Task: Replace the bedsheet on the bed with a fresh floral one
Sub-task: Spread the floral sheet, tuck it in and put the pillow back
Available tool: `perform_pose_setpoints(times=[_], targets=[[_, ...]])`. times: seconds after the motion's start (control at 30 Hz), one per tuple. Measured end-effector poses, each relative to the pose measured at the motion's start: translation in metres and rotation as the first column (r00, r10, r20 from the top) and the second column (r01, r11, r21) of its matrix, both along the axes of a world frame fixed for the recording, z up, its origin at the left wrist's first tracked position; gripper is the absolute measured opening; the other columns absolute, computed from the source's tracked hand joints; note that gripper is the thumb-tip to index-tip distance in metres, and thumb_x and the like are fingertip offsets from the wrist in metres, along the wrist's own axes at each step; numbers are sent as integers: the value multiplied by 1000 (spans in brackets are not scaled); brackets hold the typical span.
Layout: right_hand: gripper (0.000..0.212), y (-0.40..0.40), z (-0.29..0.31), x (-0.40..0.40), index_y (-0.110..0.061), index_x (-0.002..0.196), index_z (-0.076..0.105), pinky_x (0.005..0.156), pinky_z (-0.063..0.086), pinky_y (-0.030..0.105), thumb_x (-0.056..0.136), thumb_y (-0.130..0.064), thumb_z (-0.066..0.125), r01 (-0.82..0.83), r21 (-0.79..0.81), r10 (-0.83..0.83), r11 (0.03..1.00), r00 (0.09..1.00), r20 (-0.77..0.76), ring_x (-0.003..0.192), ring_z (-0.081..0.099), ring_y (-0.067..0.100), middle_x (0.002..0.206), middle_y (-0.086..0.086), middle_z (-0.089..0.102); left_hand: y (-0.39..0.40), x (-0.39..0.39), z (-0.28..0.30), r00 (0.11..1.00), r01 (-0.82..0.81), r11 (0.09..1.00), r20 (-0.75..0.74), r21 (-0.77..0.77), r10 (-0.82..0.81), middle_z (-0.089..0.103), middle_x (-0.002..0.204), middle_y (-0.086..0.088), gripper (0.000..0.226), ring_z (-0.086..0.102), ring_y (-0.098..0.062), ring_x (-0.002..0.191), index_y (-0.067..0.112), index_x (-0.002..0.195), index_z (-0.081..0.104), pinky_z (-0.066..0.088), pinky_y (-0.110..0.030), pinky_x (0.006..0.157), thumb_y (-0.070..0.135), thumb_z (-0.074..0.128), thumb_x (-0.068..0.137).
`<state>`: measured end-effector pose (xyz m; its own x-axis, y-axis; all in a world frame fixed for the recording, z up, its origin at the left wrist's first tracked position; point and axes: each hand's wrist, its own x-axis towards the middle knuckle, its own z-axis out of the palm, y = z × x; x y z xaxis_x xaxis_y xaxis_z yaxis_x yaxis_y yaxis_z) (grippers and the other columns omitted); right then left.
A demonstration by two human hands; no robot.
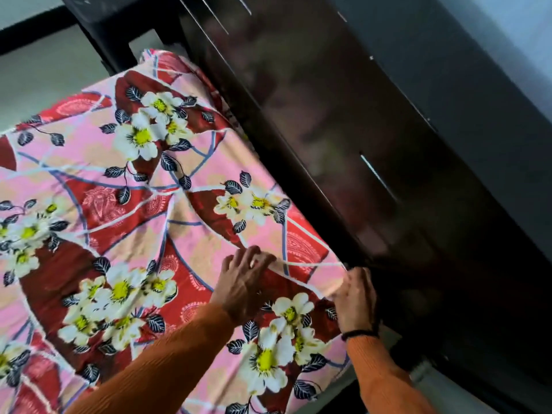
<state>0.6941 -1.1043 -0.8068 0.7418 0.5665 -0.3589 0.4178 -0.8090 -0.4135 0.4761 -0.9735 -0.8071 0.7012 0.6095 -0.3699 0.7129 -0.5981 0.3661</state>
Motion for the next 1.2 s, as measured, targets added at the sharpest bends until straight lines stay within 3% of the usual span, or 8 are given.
perform_pose_setpoints(times=[0.23, 0.4, 0.53, 0.63, 0.77, 0.97, 1.07, 1.2], targets=[[14, -19, -37, -5, -2, 102, 64, 78, 51, 44, 101, -12, 54, 311, 123, -300, 943, 949, -100, 93, 67, 44, 99, 27, 70, -28, 1, -11, 995, 44, 997, -89, -57, -49, 10, 170, -13, 82, 11, -36, 155, 35, 160, 18, 18, -60, 123, 77, 31, 91], [45, -51, -16, -14, -9, 133, 61, 94, 53, 45, 102, -39, 46, 403, 172, -390, 899, 915, -108, 110, 65, 34, 121, 20, 69, -41, -1, 1, 999, 38, 999, 13, 19, -39, 55, 136, -14, 58, 52, -37, 121, 23, 130, 59, 43, -51, 100, 64, 50, 91], [41, -110, -26, -9, -11, 119, 69, 93, 52, 40, 93, -42, 63, 772, -137, -766, 621, 559, -318, 112, 65, 32, 124, 15, 69, -83, -12, 11, 976, 171, 978, 158, -120, -151, 66, 91, 0, 38, 63, -29, 90, 25, 85, 65, 47, -37, 78, 62, 59, 91], [27, -125, -32, -4, -19, 107, 67, 83, 54, 42, 95, -44, 64, 863, -286, -800, 415, 197, -567, 96, 65, 26, 106, 4, 69, -132, -17, 15, 956, 292, 946, 75, -142, -284, 72, 94, 0, 44, 68, -27, 89, 26, 90, 69, 49, -37, 81, 69, 63, 82], [10, -146, -34, 13, -14, 83, 69, 55, 51, 29, 91, -16, 76, 856, -147, -756, 495, 341, -559, 71, 62, 18, 80, 5, 69, -181, -6, 23, 903, 309, 931, -249, -193, -351, 57, 142, -5, 63, 60, -28, 118, 22, 140, 50, 34, -47, 106, 67, 40, 98], [20, -194, -43, 49, 0, 95, 76, 80, 60, 44, 81, -12, 70, 637, -194, -664, 746, 688, -295, 79, 66, 25, 78, 7, 69, -204, 8, 32, 906, 306, 927, -234, -215, -353, 64, 118, -3, 26, 66, -29, 100, 22, 115, 63, 46, -40, 87, 35, 44, 102], [47, -254, -64, 67, -5, 96, 78, 82, 62, 50, 59, -29, 62, 702, -224, -737, 676, 646, -198, 83, 74, 34, 79, 5, 75, -218, 17, 44, 927, 326, 902, -89, -283, -364, 67, 110, -5, 26, 68, -31, 92, 19, 105, 66, 58, -40, 78, 31, 43, 100], [45, -242, -29, 49, -8, 105, 77, 88, 55, 43, 66, -28, 70, 737, -208, -766, 643, 616, -185, 99, 72, 37, 108, 16, 76, -229, 11, 27, 913, 253, 899, -218, -357, -344, 68, 110, -4, 26, 68, -28, 96, 21, 111, 65, 57, -35, 78, 38, 49, 100]])
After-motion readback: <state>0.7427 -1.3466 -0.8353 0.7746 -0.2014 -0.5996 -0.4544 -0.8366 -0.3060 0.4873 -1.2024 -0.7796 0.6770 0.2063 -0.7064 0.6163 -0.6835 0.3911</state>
